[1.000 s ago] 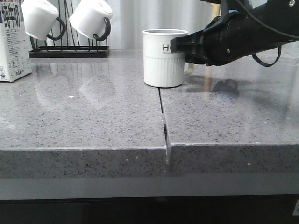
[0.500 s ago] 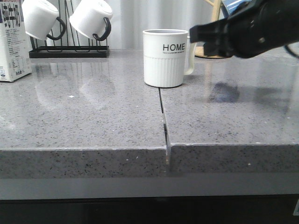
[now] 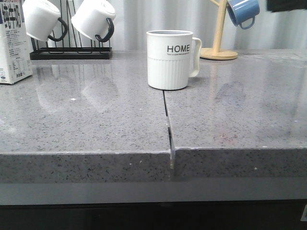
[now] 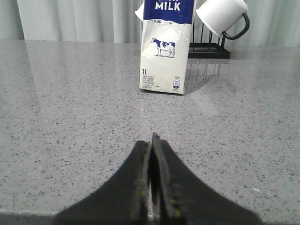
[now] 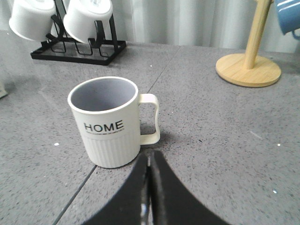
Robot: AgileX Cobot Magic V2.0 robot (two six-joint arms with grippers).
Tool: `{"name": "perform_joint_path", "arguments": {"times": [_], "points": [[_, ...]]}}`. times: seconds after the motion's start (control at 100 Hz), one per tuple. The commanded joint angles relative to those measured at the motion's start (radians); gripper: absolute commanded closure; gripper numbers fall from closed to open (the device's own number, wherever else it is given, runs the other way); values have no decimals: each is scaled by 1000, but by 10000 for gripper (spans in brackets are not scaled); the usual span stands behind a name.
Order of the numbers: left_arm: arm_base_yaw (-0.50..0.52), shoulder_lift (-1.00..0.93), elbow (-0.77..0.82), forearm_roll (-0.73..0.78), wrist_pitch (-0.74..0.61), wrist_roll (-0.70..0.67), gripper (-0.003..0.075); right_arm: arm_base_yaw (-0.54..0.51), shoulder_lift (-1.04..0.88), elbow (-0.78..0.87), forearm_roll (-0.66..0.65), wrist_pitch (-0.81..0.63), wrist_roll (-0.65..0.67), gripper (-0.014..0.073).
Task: Place milk next to cup
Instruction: 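Withdraw the right gripper away from the mug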
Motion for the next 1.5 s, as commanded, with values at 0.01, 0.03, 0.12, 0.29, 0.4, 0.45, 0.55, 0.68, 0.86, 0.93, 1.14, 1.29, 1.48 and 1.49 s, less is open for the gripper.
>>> {"name": "perform_joint_path", "arguments": {"times": [0.01,0.03,0.12,0.29,0.4,0.45,0.55,0.68,0.86,0.93,1.14,1.29,1.48,1.49], "points": [[3,-32,42,-13,-86,-6,741,-2,-114,-4,-6,10,1,662],[3,-32,42,-13,-86,-6,741,-2,-136,1,-6,29,1,662],[3,-32,42,-13,-86,-6,741,-2,-229,16,-6,106,1,662],[3,-32,42,-13,-86,-6,741,-2,-424,49,-6,207,1,662],[3,-32,42,-13,-86,-6,741,-2,-540,73,-6,276,1,662],[3,-32,42,-13,-86,-6,741,-2,-590,84,-5,307,1,662],[3,-32,42,-13,-86,-6,741,-2,-689,105,5,380,1,662],[3,-32,42,-13,-86,-6,741,-2,-815,121,22,471,1,662],[3,-32,42,-13,-86,-6,741,-2,-954,126,22,582,1,662],[3,-32,42,-13,-86,-6,741,-2,-992,127,16,610,1,662],[3,-32,42,-13,-86,-6,741,-2,-1014,127,16,617,1,662],[3,-32,42,-13,-86,-6,741,-2,-1014,127,16,616,1,662],[3,-32,42,-13,-86,-6,741,-2,-1014,127,16,616,1,662],[3,-32,42,-13,-86,-6,741,-2,-1014,127,16,616,1,662]]}}
